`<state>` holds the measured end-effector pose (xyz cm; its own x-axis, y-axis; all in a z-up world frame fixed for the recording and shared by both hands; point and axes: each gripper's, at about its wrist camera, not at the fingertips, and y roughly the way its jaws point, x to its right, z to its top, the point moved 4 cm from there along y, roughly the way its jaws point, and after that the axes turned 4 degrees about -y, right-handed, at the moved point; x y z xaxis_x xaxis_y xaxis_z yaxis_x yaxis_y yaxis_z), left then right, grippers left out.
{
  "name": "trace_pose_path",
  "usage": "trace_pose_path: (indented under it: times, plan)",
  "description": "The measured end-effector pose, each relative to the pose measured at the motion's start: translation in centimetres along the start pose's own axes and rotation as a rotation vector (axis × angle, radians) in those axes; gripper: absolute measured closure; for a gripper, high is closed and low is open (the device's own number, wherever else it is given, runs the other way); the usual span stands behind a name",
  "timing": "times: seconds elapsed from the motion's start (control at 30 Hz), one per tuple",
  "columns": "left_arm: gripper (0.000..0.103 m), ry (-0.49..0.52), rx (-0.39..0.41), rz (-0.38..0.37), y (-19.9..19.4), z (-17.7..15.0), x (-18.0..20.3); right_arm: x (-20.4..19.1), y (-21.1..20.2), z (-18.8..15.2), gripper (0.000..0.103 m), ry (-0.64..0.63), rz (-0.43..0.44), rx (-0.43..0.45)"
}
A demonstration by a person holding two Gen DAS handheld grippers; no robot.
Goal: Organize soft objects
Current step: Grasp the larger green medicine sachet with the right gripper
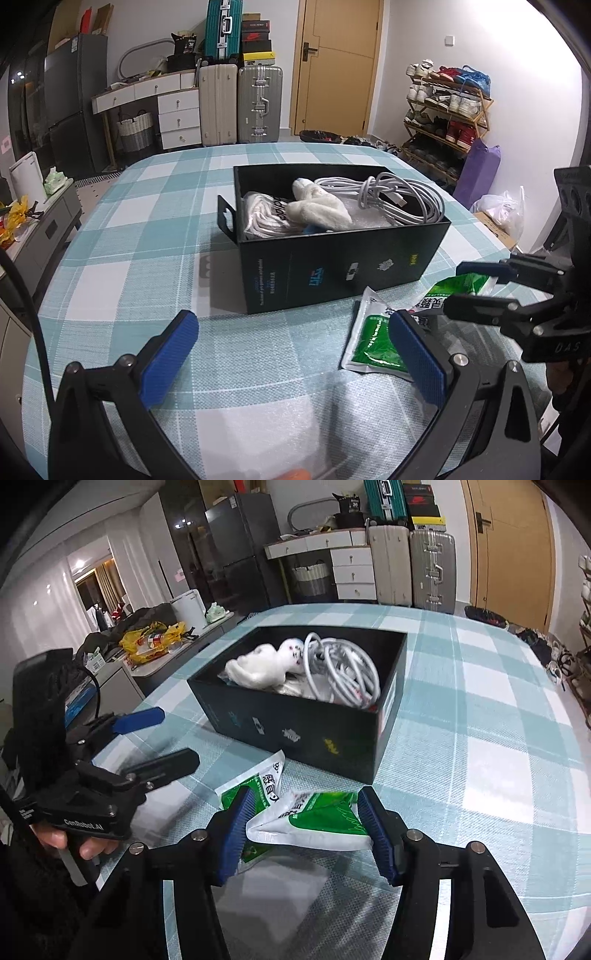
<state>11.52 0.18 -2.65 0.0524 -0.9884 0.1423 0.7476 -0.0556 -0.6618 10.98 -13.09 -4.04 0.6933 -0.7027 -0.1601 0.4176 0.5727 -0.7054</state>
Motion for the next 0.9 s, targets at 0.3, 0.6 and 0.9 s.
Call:
trace_pose_path:
  times: [0.3, 0.6, 0.9]
  plan:
    - [0.0, 0.056, -0.048, -0.037, 0.8, -0.5, 2.3, 1.7, 0.2, -1.8, 0.044, -0.021, -0.012, -0.098]
    - [0.0, 0.146, -0.106, -0.051, 2.2, -0.8, 5.0, 2.8, 1.0, -3.1, 0.044, -0.018, -0.053, -0.153]
    - [0.0, 0.233, -0.192, -0.039, 4.1, -1.5, 6.8, 3.0, 1.0, -3.2, 0.044, -0.022, -0.058, -0.156]
